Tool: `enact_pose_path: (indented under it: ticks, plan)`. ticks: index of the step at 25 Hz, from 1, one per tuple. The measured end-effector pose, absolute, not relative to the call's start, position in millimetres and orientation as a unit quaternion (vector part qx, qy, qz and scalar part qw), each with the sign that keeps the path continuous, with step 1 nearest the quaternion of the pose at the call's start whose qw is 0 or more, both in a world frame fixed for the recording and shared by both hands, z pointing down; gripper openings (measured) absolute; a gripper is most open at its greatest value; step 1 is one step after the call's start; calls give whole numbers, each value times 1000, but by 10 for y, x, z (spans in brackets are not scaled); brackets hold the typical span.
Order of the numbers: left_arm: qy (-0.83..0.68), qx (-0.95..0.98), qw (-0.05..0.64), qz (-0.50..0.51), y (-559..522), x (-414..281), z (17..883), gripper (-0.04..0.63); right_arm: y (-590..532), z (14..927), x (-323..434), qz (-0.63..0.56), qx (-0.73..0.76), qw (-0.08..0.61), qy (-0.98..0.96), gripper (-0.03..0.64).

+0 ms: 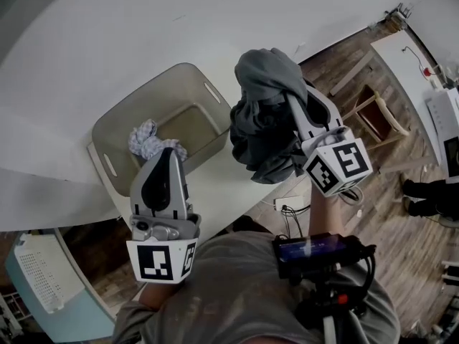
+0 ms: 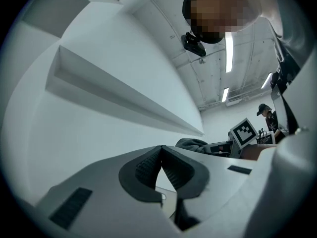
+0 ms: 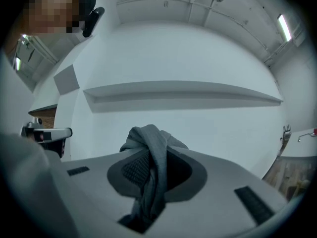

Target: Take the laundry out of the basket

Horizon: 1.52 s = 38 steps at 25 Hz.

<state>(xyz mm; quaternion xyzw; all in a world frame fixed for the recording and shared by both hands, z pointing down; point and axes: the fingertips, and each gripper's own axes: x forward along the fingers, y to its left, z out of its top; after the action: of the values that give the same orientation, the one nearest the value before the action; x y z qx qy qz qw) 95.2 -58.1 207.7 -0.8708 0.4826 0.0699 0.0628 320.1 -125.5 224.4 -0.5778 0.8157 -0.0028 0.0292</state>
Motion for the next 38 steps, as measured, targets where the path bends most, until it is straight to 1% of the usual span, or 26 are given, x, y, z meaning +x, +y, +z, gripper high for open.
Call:
enact_pose_path:
  ticks: [9, 15, 20, 32, 38]
  plan:
    - [485, -871, 59, 47, -761, 1026, 2159, 8, -1533, 3343, 3251, -68, -579, -44, 811, 69]
    - [499, -864, 58, 27, -901, 970, 2205, 8, -1729, 3744, 3030, -94, -553, -76, 824, 74]
    - [507, -860, 55, 17, -1057, 925, 2263, 8, -1929, 4039, 2991, -110, -542, -103, 827, 84]
    - [531, -846, 51, 11, -1168, 781, 2312, 8, -2189, 4047, 2809, -109, -520, -109, 840, 72]
    - [539, -840, 55, 20, -1120, 722, 2247, 8, -2163, 3736, 2771, -88, -520, -89, 845, 71]
